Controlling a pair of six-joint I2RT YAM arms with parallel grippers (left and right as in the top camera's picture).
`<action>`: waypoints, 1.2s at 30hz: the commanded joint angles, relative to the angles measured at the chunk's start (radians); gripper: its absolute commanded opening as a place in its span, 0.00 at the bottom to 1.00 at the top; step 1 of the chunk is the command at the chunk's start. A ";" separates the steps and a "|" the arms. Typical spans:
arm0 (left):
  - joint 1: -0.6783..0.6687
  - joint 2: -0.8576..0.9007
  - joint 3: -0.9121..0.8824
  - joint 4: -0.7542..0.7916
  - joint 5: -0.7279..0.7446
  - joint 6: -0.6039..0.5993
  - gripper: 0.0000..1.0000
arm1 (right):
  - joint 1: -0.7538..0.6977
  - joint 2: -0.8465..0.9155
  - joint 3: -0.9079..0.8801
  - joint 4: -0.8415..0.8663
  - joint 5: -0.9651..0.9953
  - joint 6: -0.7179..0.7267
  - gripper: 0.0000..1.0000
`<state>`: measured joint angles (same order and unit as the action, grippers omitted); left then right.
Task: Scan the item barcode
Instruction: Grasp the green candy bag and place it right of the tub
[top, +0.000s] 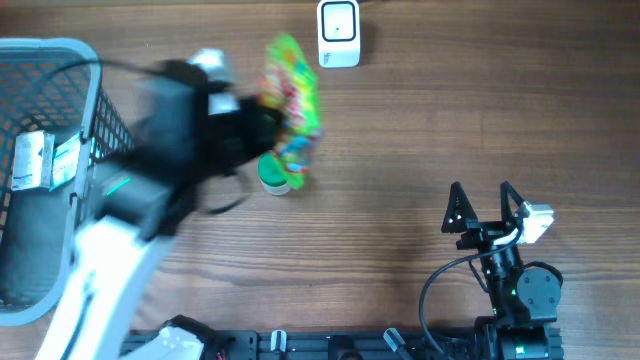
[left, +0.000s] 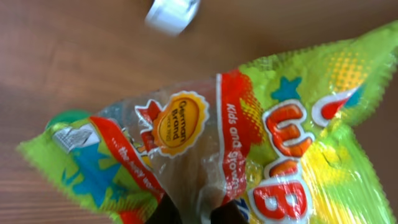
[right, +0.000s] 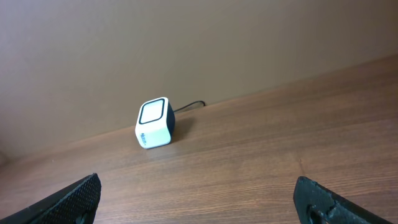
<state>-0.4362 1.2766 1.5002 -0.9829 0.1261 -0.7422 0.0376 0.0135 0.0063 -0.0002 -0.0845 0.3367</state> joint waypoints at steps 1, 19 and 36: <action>-0.192 0.276 -0.024 0.028 -0.304 0.002 0.04 | -0.002 -0.006 -0.001 0.003 0.010 0.006 1.00; -0.182 0.339 0.548 -0.210 -0.399 0.178 1.00 | -0.002 -0.006 -0.001 0.003 0.010 0.006 1.00; 1.099 0.389 0.333 -0.457 -0.137 -0.083 1.00 | -0.002 -0.006 -0.001 0.003 0.010 0.006 1.00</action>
<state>0.6643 1.5795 1.9099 -1.4635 -0.0467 -0.7635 0.0376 0.0135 0.0063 -0.0002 -0.0845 0.3367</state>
